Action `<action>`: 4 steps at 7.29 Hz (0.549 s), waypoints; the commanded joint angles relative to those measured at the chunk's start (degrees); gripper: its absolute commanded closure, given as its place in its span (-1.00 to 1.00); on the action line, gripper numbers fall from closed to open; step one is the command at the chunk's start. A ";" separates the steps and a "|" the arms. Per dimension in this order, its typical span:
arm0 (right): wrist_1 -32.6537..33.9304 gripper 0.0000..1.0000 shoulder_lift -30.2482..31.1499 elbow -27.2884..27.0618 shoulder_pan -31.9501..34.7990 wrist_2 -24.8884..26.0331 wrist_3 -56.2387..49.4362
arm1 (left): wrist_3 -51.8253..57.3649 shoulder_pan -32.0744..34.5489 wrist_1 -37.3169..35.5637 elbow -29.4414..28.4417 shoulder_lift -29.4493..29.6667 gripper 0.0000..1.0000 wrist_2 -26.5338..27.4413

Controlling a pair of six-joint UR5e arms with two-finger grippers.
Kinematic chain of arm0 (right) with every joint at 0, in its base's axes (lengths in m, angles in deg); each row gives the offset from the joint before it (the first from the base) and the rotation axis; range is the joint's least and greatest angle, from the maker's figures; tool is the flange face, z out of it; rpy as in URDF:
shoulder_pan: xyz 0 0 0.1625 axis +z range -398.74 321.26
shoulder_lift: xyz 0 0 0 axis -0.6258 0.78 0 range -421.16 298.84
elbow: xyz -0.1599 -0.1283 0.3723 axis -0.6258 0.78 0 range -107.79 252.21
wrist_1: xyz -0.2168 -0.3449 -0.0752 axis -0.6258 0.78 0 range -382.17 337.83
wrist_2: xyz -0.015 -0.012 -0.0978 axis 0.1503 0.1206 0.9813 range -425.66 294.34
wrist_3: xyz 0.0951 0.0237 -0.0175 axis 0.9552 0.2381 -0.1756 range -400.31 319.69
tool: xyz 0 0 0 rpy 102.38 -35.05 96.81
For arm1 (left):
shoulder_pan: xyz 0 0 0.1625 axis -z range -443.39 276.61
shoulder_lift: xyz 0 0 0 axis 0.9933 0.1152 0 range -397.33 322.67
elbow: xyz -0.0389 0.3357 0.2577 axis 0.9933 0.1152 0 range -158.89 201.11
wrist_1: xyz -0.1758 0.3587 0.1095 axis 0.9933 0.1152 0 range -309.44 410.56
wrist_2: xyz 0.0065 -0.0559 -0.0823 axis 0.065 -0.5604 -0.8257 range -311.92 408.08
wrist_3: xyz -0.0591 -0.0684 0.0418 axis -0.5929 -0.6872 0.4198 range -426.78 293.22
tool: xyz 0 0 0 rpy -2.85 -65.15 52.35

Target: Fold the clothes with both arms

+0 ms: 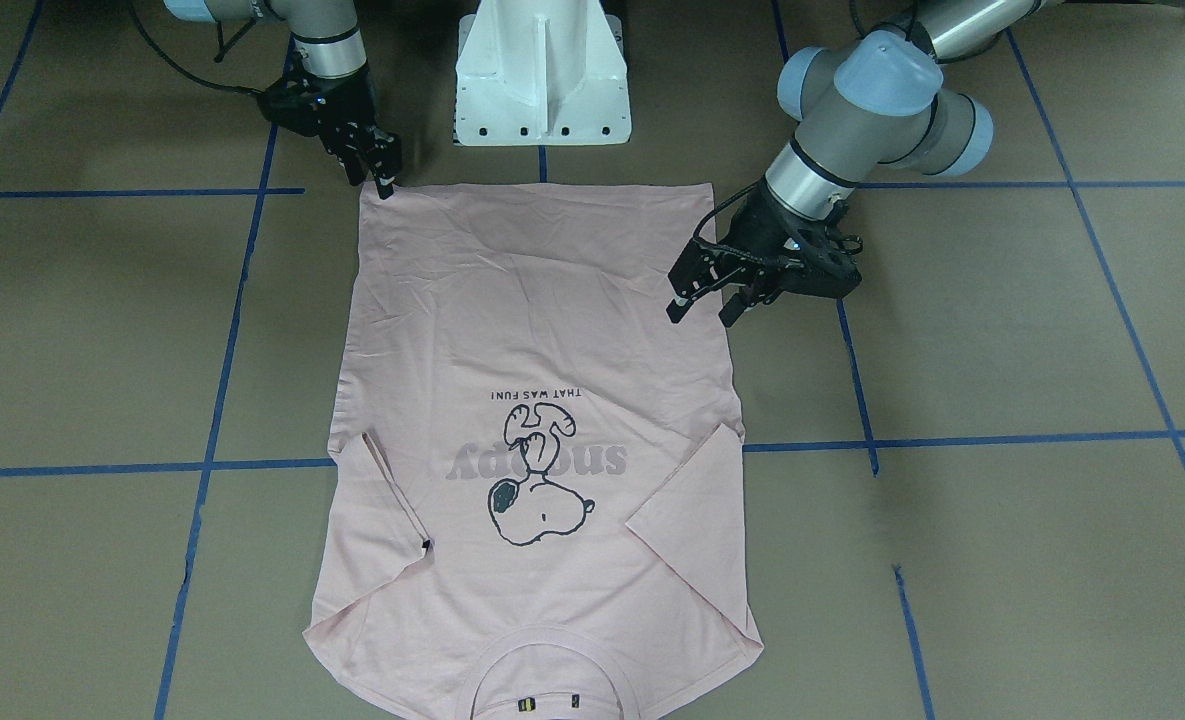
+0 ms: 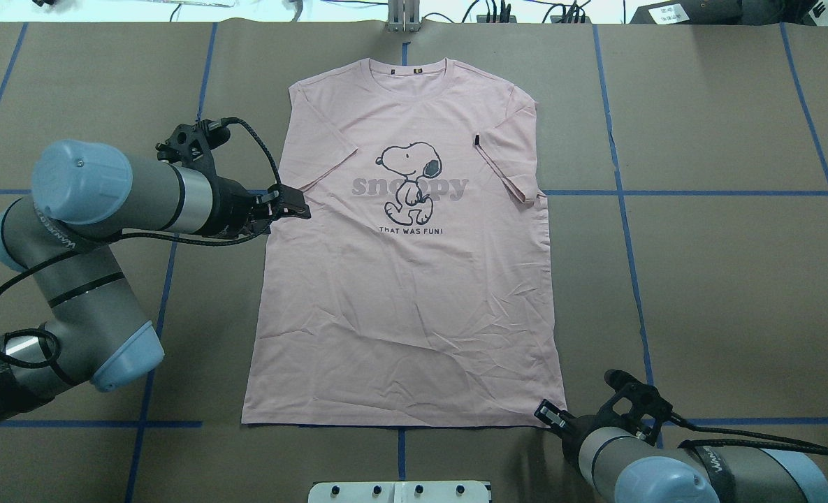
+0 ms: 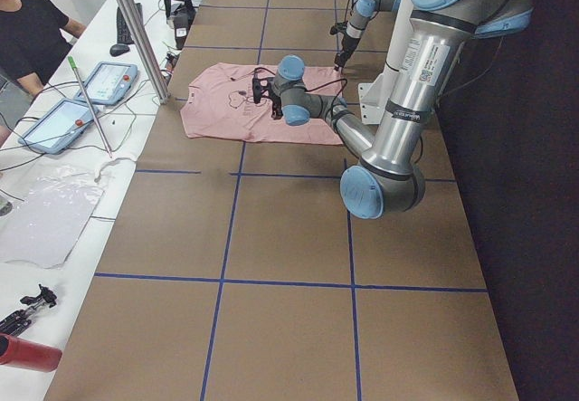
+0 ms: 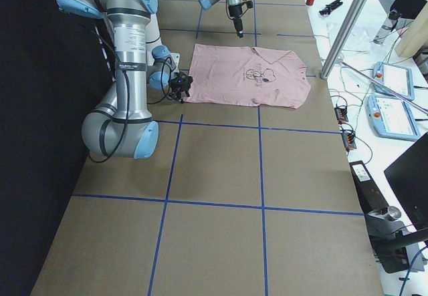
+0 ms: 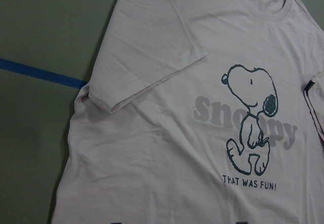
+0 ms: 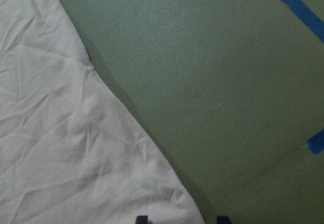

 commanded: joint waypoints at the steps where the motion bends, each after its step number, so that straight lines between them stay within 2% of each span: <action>1: 0.02 1.00 -0.15 0.00 -0.13 0.00 0.00 | 0.00 0.00 -0.09 0.25 -0.06 -0.61 0.08; 4: -0.07 1.00 -0.50 -1.75 0.21 -0.09 -0.09 | 0.00 0.00 0.00 0.78 -0.41 -0.61 0.08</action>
